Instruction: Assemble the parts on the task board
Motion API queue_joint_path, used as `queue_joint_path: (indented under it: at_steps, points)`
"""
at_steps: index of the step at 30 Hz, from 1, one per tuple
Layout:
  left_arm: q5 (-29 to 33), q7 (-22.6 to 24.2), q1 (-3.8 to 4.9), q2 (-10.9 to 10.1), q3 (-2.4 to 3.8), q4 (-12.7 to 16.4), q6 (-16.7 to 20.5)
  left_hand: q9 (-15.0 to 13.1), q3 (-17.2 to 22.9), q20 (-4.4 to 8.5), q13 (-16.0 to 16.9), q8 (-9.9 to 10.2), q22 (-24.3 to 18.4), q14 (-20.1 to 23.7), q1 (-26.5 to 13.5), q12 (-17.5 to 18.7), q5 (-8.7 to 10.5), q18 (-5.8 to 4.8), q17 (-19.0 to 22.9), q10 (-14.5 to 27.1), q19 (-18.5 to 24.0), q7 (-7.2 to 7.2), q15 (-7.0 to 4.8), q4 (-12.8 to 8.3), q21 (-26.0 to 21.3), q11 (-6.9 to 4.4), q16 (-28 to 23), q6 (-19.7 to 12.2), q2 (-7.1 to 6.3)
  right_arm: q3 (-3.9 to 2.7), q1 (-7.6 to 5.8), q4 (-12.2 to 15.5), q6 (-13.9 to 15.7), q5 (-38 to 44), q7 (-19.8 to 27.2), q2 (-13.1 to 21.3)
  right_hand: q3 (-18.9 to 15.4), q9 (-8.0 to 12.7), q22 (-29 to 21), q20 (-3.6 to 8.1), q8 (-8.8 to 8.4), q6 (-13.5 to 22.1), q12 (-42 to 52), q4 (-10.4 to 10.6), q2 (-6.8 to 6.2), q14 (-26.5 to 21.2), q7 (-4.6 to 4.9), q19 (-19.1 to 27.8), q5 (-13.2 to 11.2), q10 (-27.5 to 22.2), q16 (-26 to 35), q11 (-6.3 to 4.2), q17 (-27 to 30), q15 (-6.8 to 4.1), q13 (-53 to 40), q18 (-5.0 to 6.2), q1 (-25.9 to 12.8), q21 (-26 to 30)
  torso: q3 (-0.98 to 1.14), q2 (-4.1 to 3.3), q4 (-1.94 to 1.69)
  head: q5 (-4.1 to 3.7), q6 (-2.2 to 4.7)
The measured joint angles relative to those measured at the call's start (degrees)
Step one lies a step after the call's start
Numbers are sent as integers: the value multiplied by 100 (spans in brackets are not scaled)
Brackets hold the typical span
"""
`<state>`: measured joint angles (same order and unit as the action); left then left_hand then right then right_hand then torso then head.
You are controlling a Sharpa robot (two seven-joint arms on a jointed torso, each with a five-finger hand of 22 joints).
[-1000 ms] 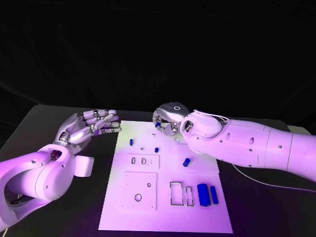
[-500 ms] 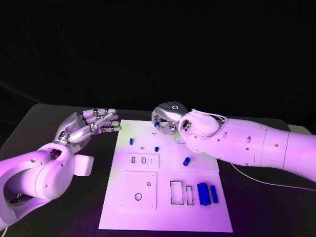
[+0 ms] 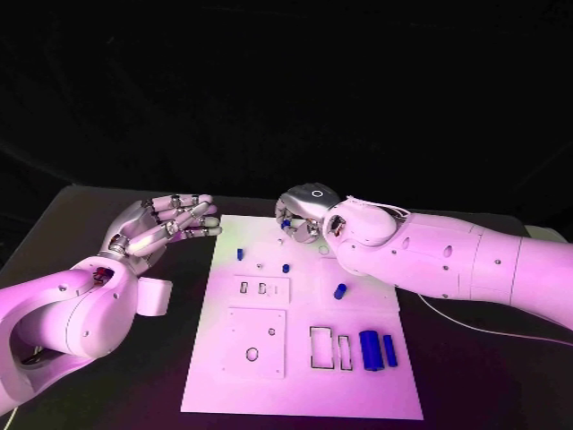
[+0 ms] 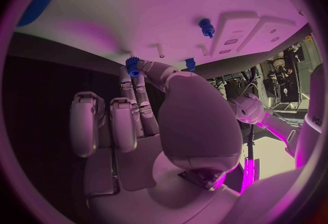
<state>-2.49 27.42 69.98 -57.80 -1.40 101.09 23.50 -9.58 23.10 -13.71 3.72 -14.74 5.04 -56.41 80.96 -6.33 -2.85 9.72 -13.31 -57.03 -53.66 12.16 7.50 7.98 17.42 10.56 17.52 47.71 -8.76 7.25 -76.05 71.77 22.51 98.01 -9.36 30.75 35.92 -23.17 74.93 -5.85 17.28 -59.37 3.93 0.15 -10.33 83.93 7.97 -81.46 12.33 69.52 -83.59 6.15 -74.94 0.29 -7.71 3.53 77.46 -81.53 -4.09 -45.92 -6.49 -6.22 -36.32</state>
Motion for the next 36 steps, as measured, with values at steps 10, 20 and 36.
queue_joint_path:
  at_steps: [10,20,36]
  points:
    - [0,-5,3,-2,0,0,0,0,0,0,0,0,0,0,0,0,0,0,1,0,0,0,0,0,0,0,0,0,0,12,5,-87,-90,-6,5,-39,45,15,-189,-113,-238,422,-9,56,-107,15,155,143,-65,-289,0,-68,1,69,78,0,-218,156,-5,-3,-8,-8,-23]
    - [0,-9,5,27,0,-40,0,5,0,0,0,0,-6,0,0,20,0,0,-9,0,0,0,0,0,0,0,0,0,0,16,7,-39,-25,-12,25,23,-135,101,-827,-266,-613,885,-22,87,-334,10,311,535,-182,-1120,101,154,185,218,270,91,-392,609,-6,-7,-3,-6,5]
    - [2,-13,5,31,-2,-99,0,5,0,0,0,20,-5,0,0,20,0,0,-14,-1,1,0,0,0,0,0,0,0,0,-49,-68,1137,218,-267,19,1394,-427,93,-492,-234,-667,858,370,320,-459,11,284,316,-45,-624,-45,76,0,217,199,91,-516,441,15,18,36,-55,65]
